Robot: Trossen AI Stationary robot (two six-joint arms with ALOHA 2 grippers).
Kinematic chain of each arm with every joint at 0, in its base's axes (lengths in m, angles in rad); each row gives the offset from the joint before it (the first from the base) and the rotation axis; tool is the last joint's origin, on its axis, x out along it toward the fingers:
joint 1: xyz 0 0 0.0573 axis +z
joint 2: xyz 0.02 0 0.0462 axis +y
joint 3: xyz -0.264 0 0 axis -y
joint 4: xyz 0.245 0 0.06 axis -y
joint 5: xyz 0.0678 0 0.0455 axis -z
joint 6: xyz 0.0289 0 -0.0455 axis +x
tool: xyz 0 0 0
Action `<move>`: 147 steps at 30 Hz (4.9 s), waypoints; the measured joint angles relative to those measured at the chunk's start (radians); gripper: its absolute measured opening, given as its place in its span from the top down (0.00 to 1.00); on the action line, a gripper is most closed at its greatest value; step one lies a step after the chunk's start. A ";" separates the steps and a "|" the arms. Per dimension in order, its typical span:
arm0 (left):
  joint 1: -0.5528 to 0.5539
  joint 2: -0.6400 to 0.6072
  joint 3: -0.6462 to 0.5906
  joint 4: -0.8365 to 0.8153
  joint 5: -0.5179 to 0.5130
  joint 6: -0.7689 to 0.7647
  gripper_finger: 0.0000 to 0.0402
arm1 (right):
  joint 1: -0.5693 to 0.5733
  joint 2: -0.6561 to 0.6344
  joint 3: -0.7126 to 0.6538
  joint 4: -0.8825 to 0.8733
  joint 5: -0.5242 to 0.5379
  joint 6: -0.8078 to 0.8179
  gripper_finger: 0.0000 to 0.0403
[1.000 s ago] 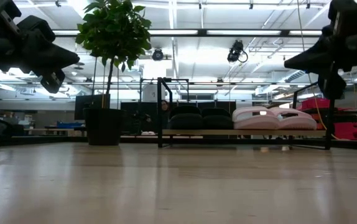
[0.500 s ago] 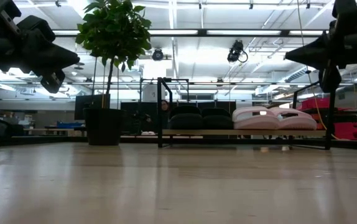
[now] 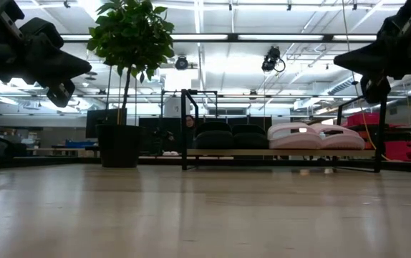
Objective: Pick and place slides into the shelf
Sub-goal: Return to Home Position
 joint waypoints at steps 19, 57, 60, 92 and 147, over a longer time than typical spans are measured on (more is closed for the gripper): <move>0.000 0.000 0.000 0.001 0.000 0.000 0.91 | -0.049 0.001 0.000 -0.018 -0.120 -0.285 1.00; 0.000 0.000 0.000 0.001 0.000 0.000 0.94 | -0.062 0.001 0.000 -0.018 -0.120 -0.285 0.97; 0.000 0.000 0.000 0.001 0.000 0.000 0.94 | -0.062 0.001 0.000 -0.018 -0.120 -0.285 0.97; 0.000 0.000 0.000 0.001 -0.001 0.000 0.91 | -0.062 0.001 0.000 -0.018 -0.120 -0.285 0.97; 0.000 0.000 0.000 0.001 -0.001 0.000 0.91 | -0.061 0.001 0.000 -0.018 -0.120 -0.285 0.97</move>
